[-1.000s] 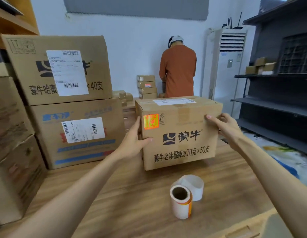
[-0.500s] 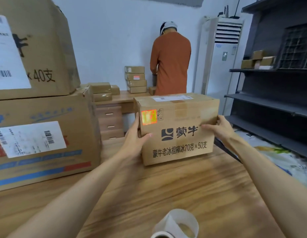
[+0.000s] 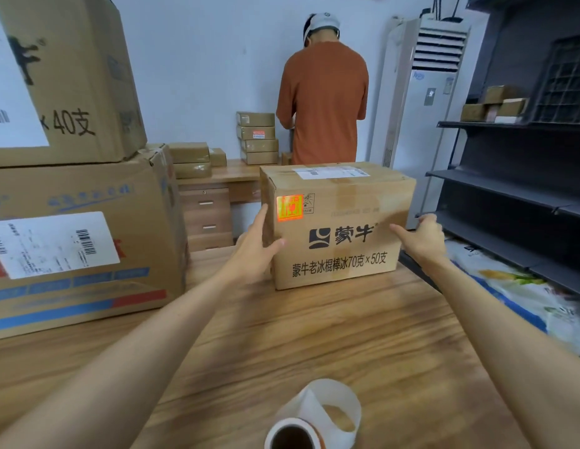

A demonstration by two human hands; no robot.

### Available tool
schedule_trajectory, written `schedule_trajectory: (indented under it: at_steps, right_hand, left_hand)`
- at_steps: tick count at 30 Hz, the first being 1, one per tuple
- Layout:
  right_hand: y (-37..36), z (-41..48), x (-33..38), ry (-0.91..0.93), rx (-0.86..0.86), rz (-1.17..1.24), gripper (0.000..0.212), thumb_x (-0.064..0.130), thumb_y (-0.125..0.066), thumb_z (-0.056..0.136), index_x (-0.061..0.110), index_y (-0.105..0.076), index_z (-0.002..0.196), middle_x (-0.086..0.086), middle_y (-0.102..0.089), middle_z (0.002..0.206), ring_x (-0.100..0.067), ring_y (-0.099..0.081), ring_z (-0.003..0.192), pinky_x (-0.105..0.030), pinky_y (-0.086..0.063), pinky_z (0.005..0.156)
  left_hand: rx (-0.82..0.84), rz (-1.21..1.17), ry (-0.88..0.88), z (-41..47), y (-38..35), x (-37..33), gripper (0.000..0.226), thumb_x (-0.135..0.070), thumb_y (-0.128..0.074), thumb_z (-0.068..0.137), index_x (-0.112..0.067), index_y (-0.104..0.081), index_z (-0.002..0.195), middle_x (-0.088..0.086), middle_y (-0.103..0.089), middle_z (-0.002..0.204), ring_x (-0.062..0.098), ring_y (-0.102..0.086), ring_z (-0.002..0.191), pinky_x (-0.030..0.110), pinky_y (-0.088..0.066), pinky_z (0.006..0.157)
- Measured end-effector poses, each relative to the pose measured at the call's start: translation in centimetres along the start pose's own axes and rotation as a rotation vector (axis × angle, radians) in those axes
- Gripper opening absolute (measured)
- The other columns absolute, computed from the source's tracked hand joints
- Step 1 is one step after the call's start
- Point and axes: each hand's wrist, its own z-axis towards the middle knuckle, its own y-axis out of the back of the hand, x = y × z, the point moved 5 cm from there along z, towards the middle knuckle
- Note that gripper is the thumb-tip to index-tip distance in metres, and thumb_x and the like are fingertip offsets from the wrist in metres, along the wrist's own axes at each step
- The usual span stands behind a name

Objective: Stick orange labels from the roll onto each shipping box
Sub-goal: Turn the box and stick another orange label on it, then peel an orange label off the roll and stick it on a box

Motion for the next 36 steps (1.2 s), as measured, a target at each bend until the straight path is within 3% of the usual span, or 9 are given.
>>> schedule_trajectory:
  at_steps: [2,5,9,11,12,15,18,23,36]
  right_hand:
    - [1.1,-1.8,1.7,0.112,-0.079,-0.113,0.061,0.047,-0.07,0.086,0.004,-0.049,0.125,-0.017,-0.054,0.126,-0.035,-0.053,0.116,-0.05,-0.049,0.091]
    - [1.2,-5.6,5.8,0.303,-0.082,-0.144,0.044,0.048,-0.066,0.089,0.009,-0.062,0.109,-0.007,-0.065,0.112,-0.025,-0.061,0.099,-0.038,-0.05,0.077]
    - [-1.0,-11.9,12.4,0.467,0.113,-0.009,0.033,0.041,-0.068,0.091,0.008,-0.067,0.097,-0.006,-0.07,0.094,-0.014,-0.063,0.078,-0.023,-0.043,0.066]
    - [-2.5,-14.9,15.7,0.508,0.211,0.079,0.033,0.045,-0.069,0.087,0.012,-0.065,0.091,-0.004,-0.067,0.087,-0.019,-0.067,0.069,-0.031,-0.054,0.067]
    - [-3.2,-16.7,17.6,0.54,0.221,0.059,0.032,0.045,-0.07,0.087,0.014,-0.064,0.088,-0.004,-0.066,0.086,-0.023,-0.067,0.072,-0.037,-0.054,0.069]
    - [-4.9,-21.4,23.3,0.675,0.207,0.0,0.029,0.045,-0.068,0.088,0.017,-0.061,0.087,-0.001,-0.065,0.088,-0.022,-0.06,0.084,-0.036,-0.046,0.07]
    - [-6.2,-25.5,28.6,0.755,0.22,-0.026,0.031,0.049,-0.066,0.088,0.019,-0.059,0.089,0.002,-0.064,0.095,-0.021,-0.059,0.09,-0.041,-0.05,0.077]
    - [-8.4,-28.7,35.4,0.799,0.223,-0.005,0.043,0.055,-0.063,0.089,0.019,-0.06,0.112,-0.001,-0.066,0.115,-0.021,-0.062,0.105,-0.041,-0.052,0.086]
    - [-9.3,-23.1,44.9,0.664,0.211,0.186,0.077,0.051,-0.066,0.088,0.014,-0.033,0.147,-0.012,-0.055,0.139,-0.033,-0.052,0.125,-0.041,-0.042,0.09]
  left_hand:
    - [-0.04,0.139,0.015,-1.4,2.5,-0.1,0.074,-0.034,-0.059,0.102,-0.028,-0.016,0.162,-0.002,-0.036,0.159,0.018,-0.041,0.14,0.04,-0.029,0.117]
    - [-0.095,0.262,-0.015,-4.2,6.9,-0.4,0.061,-0.043,-0.057,0.1,-0.029,-0.034,0.155,-0.001,-0.047,0.151,0.019,-0.043,0.14,0.042,-0.038,0.113]
    - [-0.207,0.392,-0.046,-8.8,13.4,-1.6,0.043,-0.043,-0.056,0.1,-0.029,-0.05,0.141,-0.007,-0.059,0.132,0.014,-0.055,0.122,0.041,-0.046,0.1]
    - [-0.274,0.427,-0.048,-11.2,16.8,-2.1,0.036,-0.042,-0.055,0.101,-0.027,-0.055,0.133,-0.008,-0.061,0.126,0.014,-0.056,0.116,0.04,-0.047,0.097]
    - [-0.31,0.443,-0.046,-12.5,18.7,-2.2,0.034,-0.042,-0.055,0.101,-0.027,-0.056,0.131,-0.008,-0.061,0.123,0.014,-0.056,0.114,0.042,-0.048,0.096]
    - [-0.414,0.464,-0.034,-15.9,24.4,-2.2,0.031,-0.042,-0.056,0.1,-0.027,-0.058,0.127,-0.01,-0.06,0.118,0.013,-0.057,0.11,0.044,-0.053,0.093]
    - [-0.503,0.49,-0.01,-18.2,29.7,-2.0,0.031,-0.039,-0.059,0.099,-0.023,-0.059,0.126,-0.003,-0.061,0.125,0.017,-0.056,0.116,0.04,-0.049,0.098]
    - [-0.602,0.412,0.065,-19.5,36.6,-1.7,0.048,-0.033,-0.063,0.098,-0.016,-0.052,0.142,0.005,-0.052,0.144,0.022,-0.049,0.134,0.039,-0.04,0.111]
    - [-0.806,0.451,-0.056,-13.0,47.7,-10.0,0.071,-0.009,-0.065,0.094,-0.017,-0.03,0.155,0.011,-0.037,0.151,0.027,-0.042,0.137,0.045,-0.039,0.11]
